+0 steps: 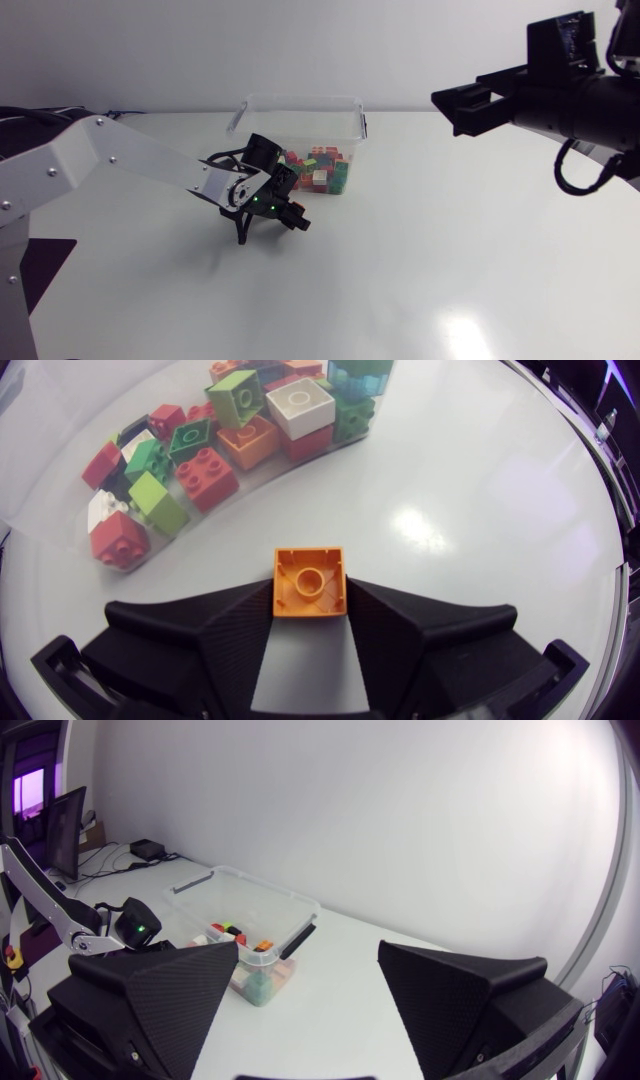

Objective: Place the duplo bricks in the container

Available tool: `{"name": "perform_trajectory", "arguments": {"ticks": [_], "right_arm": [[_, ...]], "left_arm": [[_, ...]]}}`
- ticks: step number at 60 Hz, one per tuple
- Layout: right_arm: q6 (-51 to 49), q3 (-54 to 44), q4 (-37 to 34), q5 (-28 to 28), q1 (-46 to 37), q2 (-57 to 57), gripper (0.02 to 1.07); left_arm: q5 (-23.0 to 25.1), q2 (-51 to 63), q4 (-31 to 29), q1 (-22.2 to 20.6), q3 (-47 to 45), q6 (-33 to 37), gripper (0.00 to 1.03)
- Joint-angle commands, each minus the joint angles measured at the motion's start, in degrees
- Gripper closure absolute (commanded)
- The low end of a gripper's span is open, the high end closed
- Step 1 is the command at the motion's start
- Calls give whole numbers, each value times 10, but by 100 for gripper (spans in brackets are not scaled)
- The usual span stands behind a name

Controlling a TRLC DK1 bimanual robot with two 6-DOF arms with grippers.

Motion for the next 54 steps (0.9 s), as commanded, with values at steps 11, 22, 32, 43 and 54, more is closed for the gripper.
{"name": "perform_trajectory", "arguments": {"ticks": [11, 22, 32, 43, 54], "right_arm": [[22, -113, 33, 101, -7, -118, 7], [31, -160, 35, 149, -3, -187, 7], [2, -219, 57, 162, -4, -250, 7], [-15, -288, 88, 174, -8, -328, 7], [-39, -344, 100, 197, -17, -407, 7]], "left_arm": [[18, -44, -3, -14, -32, -8, 67], [29, -111, -2, -13, -72, -7, 68], [29, -185, -5, -12, -111, -6, 68], [29, -268, -18, -7, -133, -11, 68], [28, -316, -20, -2, -133, -23, 68]]}}
